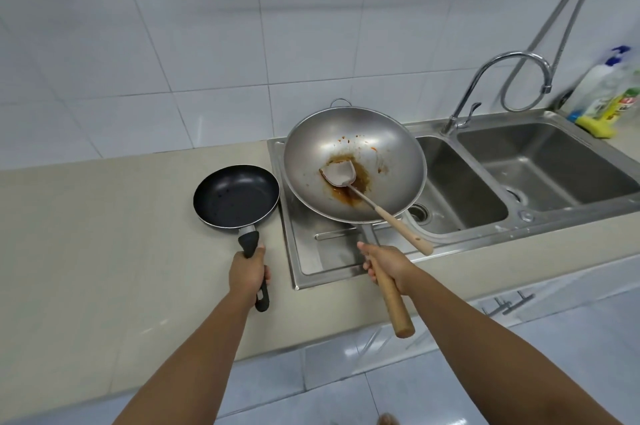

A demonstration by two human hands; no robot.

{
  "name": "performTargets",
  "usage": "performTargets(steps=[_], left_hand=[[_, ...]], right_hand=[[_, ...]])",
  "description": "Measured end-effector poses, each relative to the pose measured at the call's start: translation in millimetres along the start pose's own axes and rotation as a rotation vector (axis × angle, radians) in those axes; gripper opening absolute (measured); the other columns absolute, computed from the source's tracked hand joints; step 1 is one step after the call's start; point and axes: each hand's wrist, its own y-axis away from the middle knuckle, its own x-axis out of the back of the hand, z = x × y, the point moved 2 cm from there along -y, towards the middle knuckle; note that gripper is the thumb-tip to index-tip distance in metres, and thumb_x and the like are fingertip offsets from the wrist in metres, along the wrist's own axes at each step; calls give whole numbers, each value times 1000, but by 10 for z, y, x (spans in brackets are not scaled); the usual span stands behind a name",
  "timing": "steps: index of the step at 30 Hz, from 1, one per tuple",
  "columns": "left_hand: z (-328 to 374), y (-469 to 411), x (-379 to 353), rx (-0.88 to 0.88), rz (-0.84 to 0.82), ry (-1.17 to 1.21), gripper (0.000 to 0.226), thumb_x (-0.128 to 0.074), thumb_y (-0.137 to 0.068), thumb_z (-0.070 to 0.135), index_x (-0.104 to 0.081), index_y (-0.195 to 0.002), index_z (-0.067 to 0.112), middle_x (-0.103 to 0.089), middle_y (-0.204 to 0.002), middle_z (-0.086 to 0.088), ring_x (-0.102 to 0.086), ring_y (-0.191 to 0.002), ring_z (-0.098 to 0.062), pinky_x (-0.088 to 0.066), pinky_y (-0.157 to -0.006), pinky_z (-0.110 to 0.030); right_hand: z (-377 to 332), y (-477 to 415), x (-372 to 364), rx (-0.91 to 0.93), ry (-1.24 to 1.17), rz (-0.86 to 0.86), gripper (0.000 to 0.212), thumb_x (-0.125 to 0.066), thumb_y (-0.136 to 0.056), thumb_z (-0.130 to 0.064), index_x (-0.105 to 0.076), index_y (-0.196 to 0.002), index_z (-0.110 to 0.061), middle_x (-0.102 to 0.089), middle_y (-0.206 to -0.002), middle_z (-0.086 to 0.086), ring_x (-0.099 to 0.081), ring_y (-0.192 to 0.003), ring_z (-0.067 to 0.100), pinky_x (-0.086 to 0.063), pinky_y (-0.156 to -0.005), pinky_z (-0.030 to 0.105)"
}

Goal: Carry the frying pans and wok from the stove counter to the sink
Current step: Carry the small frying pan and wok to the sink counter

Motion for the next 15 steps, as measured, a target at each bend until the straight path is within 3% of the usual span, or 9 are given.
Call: performTargets(steps=[3,8,12,15], left_hand=[[-40,45,-34,-14,48,-23,35,-46,-99,39,-49,-90,5,-54,-57,-8,-49,-46,-22,-34,-44,-27],[-72,104,-84,-25,87,-51,37,-44,-99,39,-48,-86,5,-51,-55,-9,-45,-42,-21,-33,-42,-25],[-89,132,-111,-18,98,-53,36,-44,-99,39,-48,-88,5,-53,-56,-10,-45,-41,-21,-35,-43,-25],[-106,139,-109,-12,99,-59,37,-44,-99,39,-49,-87,4,-54,-57,-10,-45,-40,-21,-35,-43,-25]], right_hand=[[-20,10,-35,106,106,128,37,-64,-93,-30,-58,-117,-3,-65,-76,9,-59,-58,16,-54,-55,28],[25,62,-107,178,425,302,32,-59,-95,-32,-57,-117,-9,-67,-105,11,-65,-95,29,-54,-88,42],[72,104,-127,211,472,311,34,-58,-97,-33,-56,-122,-10,-67,-113,10,-63,-104,30,-50,-91,41],[107,142,-89,212,471,305,36,-58,-97,-33,-56,-125,-11,-65,-107,6,-63,-99,28,-52,-88,40]])
